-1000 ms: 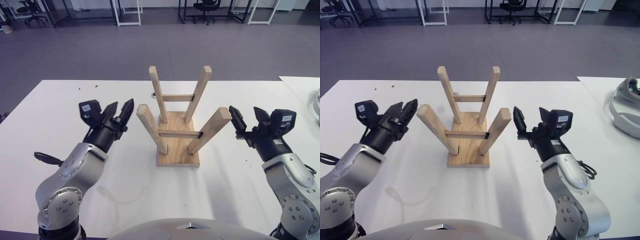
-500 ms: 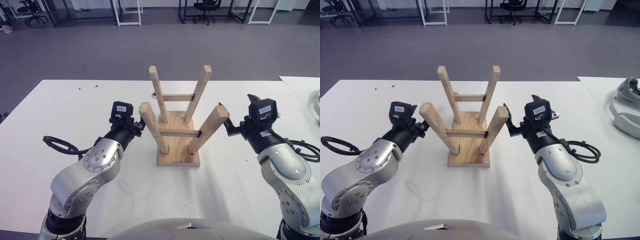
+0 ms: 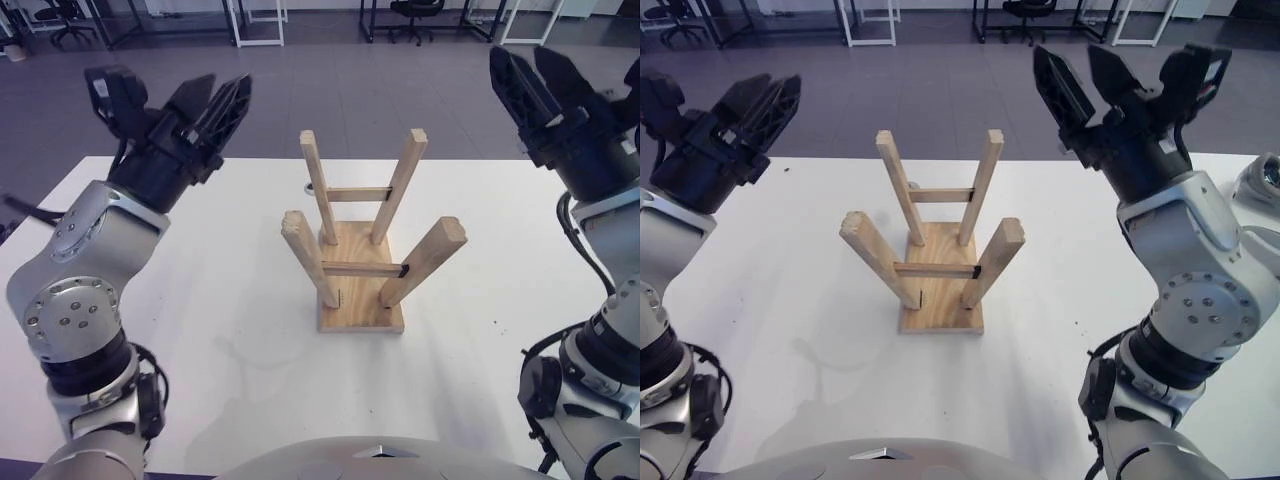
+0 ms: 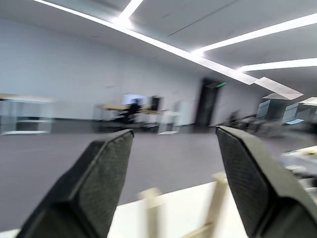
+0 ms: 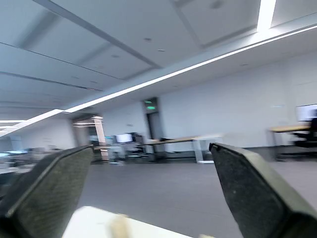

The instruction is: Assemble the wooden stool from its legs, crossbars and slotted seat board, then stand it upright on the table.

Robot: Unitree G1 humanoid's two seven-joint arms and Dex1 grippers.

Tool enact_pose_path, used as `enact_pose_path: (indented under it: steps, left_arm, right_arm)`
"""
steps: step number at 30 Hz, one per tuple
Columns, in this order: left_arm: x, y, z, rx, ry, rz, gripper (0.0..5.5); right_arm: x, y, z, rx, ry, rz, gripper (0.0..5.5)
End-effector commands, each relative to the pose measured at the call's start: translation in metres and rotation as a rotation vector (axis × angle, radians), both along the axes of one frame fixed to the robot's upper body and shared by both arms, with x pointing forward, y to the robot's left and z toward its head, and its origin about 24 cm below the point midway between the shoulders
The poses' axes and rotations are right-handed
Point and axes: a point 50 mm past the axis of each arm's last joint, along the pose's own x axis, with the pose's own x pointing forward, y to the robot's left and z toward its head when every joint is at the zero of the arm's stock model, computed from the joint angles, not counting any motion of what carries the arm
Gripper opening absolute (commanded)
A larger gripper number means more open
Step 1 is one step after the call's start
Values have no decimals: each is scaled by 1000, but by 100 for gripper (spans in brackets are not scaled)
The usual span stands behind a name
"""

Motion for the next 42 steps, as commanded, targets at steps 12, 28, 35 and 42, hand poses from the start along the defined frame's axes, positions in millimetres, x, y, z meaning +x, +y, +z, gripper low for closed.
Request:
enact_pose_path:
  steps: [12, 28, 35, 42]
  left_arm:
    - [0, -35, -82, 86, 332, -280, 309]
    - [25, -28, -169, 496, 581, -316, 309]
    - [49, 18, -45, 81, 143, -150, 309]
    - [10, 96, -142, 224, 478, 101, 309]
  right_arm:
    - [3, 22, -102, -209, 390, 22, 437]
    - [9, 8, -136, -277, 488, -49, 437]
    - [21, -10, -73, 84, 267, -9, 437]
    - [10, 34, -180, -349, 463, 276, 437]
